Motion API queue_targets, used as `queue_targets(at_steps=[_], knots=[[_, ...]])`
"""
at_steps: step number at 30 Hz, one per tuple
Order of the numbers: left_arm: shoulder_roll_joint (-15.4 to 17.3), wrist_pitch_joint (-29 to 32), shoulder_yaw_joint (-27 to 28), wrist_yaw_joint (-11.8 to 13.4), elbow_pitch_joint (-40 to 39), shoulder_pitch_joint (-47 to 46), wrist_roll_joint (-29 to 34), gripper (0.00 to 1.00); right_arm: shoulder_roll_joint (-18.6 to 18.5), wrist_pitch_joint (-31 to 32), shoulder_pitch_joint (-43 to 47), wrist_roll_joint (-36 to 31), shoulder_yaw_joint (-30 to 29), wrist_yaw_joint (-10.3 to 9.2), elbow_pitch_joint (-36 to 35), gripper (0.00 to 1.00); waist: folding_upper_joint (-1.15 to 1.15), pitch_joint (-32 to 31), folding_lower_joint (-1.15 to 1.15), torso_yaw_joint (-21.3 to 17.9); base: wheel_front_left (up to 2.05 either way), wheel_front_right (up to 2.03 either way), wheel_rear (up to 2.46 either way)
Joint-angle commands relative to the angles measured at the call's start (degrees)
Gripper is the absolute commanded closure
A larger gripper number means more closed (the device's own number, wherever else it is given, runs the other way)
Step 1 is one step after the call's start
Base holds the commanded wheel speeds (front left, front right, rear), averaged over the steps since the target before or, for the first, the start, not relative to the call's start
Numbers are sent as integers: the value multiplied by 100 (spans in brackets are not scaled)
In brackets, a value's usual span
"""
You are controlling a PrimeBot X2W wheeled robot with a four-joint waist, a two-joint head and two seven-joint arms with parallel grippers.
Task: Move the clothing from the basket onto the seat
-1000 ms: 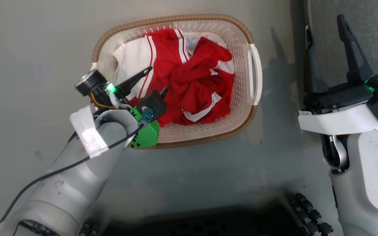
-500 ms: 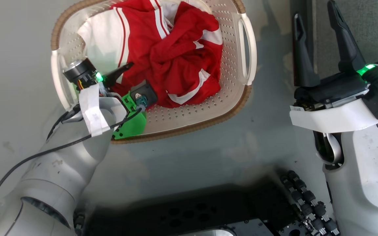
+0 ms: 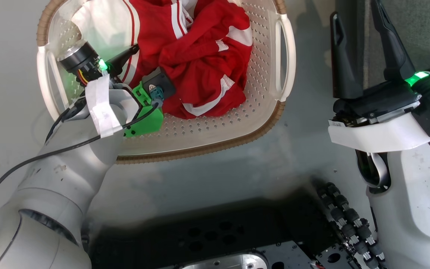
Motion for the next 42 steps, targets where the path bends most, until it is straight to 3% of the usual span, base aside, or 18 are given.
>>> queue_targets(at_steps=[1,6,7,9,15,22,36,42], knots=[[-3,12,-17,32,35,-115,-35,0,-15,-28,-37,-9,10,-2,-27,0,20,38,0,6,0,0,0],[-42,164,-55,-35,70,-178,-103,0,-15,-28,-41,16,40,-2,-61,0,20,128,0,-21,0,0,0],[-47,206,-67,-62,75,-191,-114,27,-16,-28,-39,27,35,-2,-70,0,20,151,0,-30,0,0,0],[-52,240,-101,-63,79,-228,-113,100,-15,-28,-38,42,22,-2,-80,0,20,189,0,-42,0,0,0],[-54,360,-100,-114,97,-250,-181,100,-15,-28,-53,45,1,-2,-54,0,20,226,0,-54,0,0,0],[-51,248,-53,2,97,21,-375,100,-15,-28,-68,158,23,-2,64,0,20,-111,0,-73,0,0,0],[-158,-141,265,243,-115,1104,-1012,100,-16,-28,373,196,139,-2,378,0,20,-1848,0,-18,0,0,0],[-102,-151,598,283,-963,1870,-1470,100,-17,-28,784,74,139,-2,577,0,20,-2844,0,132,0,0,0]])
